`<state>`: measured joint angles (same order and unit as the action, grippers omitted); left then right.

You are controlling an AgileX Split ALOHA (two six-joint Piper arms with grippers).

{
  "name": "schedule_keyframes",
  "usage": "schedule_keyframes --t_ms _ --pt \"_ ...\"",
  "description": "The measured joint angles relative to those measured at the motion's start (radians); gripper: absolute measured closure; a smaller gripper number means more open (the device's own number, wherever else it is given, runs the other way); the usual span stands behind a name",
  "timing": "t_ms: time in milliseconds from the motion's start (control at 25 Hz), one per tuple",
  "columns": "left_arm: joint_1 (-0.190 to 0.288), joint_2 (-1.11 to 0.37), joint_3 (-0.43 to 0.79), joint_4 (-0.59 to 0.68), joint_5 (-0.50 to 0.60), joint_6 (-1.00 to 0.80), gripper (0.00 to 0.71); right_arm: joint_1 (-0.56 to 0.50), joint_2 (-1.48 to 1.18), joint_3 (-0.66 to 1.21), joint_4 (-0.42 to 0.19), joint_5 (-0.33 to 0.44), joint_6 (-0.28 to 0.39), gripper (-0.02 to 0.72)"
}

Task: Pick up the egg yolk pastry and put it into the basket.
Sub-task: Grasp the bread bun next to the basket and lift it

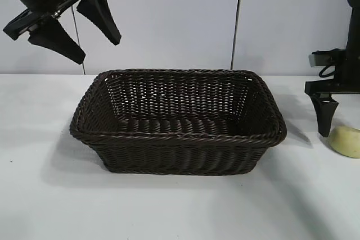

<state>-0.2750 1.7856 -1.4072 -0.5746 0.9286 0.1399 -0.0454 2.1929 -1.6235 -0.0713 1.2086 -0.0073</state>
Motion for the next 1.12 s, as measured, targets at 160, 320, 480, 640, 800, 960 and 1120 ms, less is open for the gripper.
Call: schedule_keyframes --t_ms 160,320,480,640,800,960,1120 --pt "0.0 0.0 0.0 0.0 0.0 0.0 0.225 0.0 0.002 0.0 -0.036 0.0 0.018 0.125" --pt "0.0 0.0 0.0 0.0 0.0 0.0 0.225 0.0 0.002 0.0 -0.041 0.0 0.029 0.318" --pt "0.0 0.0 0.0 0.0 0.0 0.0 0.225 0.0 0.002 0.0 -0.042 0.0 0.023 0.523" --pt "0.0 0.0 0.0 0.0 0.0 0.0 0.225 0.0 0.002 0.0 -0.033 0.0 -0.003 0.647" --pt "0.0 0.0 0.0 0.0 0.0 0.0 0.225 0.0 0.001 0.0 -0.007 0.0 -0.02 0.653" --pt "0.0 0.0 0.0 0.0 0.0 0.001 0.225 0.0 -0.024 0.0 0.007 0.0 -0.024 0.659" --pt "0.0 0.0 0.0 0.0 0.0 0.001 0.225 0.0 -0.103 0.0 0.029 0.0 -0.027 0.659"
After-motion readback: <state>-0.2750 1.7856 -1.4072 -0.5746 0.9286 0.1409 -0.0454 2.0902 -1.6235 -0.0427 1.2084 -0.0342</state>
